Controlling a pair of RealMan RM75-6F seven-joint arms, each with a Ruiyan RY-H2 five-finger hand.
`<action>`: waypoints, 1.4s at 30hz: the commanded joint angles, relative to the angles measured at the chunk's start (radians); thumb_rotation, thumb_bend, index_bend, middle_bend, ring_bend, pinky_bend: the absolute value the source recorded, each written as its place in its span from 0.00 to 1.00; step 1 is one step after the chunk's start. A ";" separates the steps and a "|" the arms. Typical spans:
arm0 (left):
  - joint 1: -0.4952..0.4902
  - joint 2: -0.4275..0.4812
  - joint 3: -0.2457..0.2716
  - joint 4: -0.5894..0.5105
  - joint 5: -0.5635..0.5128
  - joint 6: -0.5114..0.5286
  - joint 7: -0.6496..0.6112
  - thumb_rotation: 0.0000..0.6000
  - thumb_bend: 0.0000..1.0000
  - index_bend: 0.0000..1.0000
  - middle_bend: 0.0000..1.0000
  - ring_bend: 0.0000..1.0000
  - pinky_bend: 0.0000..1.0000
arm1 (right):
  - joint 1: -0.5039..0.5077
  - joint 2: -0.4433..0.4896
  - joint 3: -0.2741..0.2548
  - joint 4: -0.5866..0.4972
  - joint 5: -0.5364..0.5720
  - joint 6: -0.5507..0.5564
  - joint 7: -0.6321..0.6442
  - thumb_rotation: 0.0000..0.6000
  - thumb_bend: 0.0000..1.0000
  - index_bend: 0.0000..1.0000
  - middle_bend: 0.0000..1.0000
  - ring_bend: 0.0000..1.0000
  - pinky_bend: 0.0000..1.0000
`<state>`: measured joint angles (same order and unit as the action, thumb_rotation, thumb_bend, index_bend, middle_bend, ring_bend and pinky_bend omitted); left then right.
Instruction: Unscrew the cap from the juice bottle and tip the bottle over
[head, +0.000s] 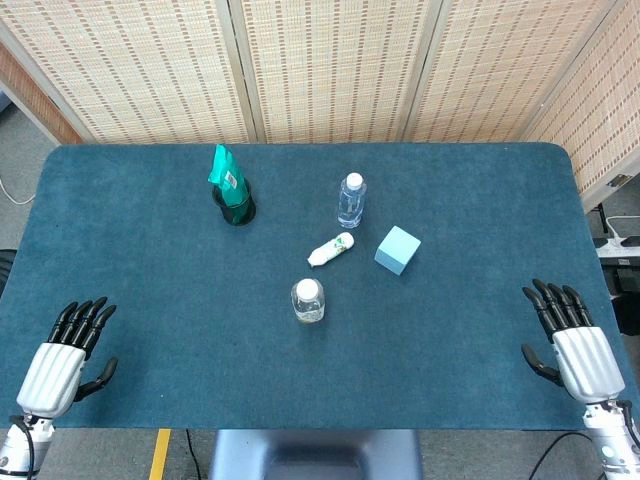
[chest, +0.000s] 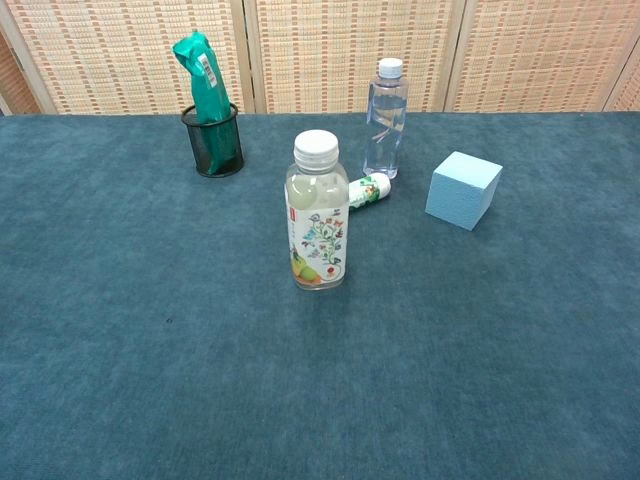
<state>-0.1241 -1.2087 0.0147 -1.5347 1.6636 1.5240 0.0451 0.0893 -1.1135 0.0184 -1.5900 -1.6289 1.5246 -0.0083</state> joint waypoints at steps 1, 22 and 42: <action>-0.010 -0.010 0.003 0.007 0.006 -0.013 -0.026 1.00 0.42 0.00 0.00 0.00 0.01 | -0.002 0.005 0.001 -0.002 0.001 0.003 0.008 1.00 0.27 0.00 0.00 0.00 0.00; -0.336 -0.460 -0.106 0.225 -0.078 -0.336 -0.773 1.00 0.34 0.00 0.00 0.00 0.01 | 0.046 0.139 0.047 -0.148 -0.038 0.006 0.047 1.00 0.27 0.00 0.00 0.00 0.00; -0.503 -0.714 -0.186 0.495 -0.149 -0.437 -0.802 1.00 0.32 0.00 0.00 0.00 0.01 | 0.118 0.197 0.073 -0.217 0.003 -0.100 0.052 1.00 0.27 0.00 0.00 0.00 0.00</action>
<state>-0.6169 -1.9145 -0.1640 -1.0466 1.5222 1.0974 -0.7511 0.2034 -0.9150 0.0887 -1.8073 -1.6306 1.4296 0.0461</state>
